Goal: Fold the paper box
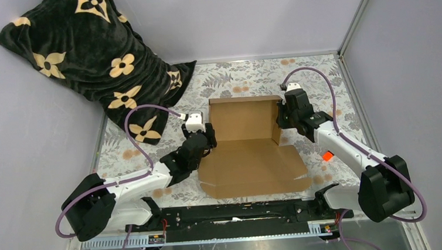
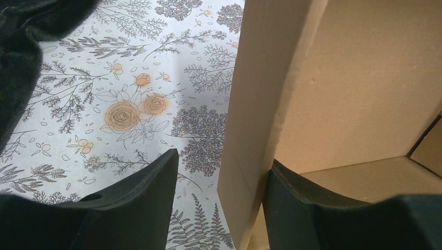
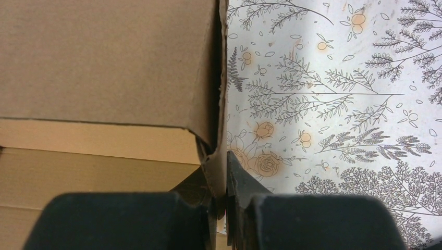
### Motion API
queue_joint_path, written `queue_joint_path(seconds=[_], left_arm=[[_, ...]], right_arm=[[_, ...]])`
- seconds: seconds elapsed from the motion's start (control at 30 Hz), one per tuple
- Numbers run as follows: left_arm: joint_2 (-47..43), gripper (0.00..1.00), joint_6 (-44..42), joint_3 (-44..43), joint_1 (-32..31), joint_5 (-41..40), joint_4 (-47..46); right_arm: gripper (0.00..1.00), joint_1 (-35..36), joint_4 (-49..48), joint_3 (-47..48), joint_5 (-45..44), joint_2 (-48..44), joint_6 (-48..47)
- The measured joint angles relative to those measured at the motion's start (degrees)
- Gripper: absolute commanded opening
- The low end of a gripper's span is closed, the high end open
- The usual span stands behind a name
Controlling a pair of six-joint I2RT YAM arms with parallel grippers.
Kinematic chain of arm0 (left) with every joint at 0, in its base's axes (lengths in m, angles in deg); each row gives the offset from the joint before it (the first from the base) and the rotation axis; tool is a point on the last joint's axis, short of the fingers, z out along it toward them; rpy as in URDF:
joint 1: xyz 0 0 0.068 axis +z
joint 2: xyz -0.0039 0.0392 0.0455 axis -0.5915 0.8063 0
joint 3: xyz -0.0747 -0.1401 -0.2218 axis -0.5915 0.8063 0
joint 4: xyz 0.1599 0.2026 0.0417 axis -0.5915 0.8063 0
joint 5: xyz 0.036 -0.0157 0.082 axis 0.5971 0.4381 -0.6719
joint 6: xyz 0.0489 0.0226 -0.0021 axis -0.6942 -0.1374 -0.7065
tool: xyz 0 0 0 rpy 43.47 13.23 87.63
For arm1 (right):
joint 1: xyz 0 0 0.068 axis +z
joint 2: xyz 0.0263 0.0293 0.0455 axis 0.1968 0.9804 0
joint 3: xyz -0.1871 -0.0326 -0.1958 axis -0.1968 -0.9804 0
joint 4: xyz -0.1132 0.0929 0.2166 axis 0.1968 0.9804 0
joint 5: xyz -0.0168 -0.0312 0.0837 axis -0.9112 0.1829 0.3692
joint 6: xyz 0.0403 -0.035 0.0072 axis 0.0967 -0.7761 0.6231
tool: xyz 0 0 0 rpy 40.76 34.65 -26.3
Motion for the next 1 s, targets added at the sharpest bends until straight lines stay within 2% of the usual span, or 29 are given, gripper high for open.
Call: queue_joint_path(seconds=[0.1, 0.27, 0.5, 0.67, 0.83, 0.93, 1.0], left_arm=[[0.02, 0.61, -0.42, -0.24, -0.04, -0.02, -0.09], [1.31, 0.5, -0.68, -0.96, -0.07, -0.81, 0.04], [2.8, 0.5, -1.07, -2.8, -0.11, -1.05, 0.37], [3.74, 0.25, -0.7, -3.48, -0.39, -1.66, 0.92], [6.75, 0.21, -0.37, -6.25, -1.03, -3.23, 3.19], [8.28, 0.06, -0.02, -7.96, -1.55, -4.61, 4.63], [8.74, 0.0, 0.2, -8.7, -1.86, -5.95, 5.53]], right_arm=[[0.0, 0.22, -0.37, -1.03, -0.04, -0.66, -0.92], [0.0, 0.7, -0.46, -1.36, -0.17, -1.07, -1.62], [0.0, 0.9, -0.42, -1.36, -1.44, -1.09, -1.66], [0.0, 0.92, -0.37, -1.2, -1.53, -1.09, -1.62], [0.0, 1.11, -0.17, -0.76, -2.32, -1.09, -1.6], [0.0, 1.09, 0.5, -0.24, -2.64, -1.09, -1.46], [0.0, 1.11, 1.05, 0.37, -2.82, -1.09, -1.4]])
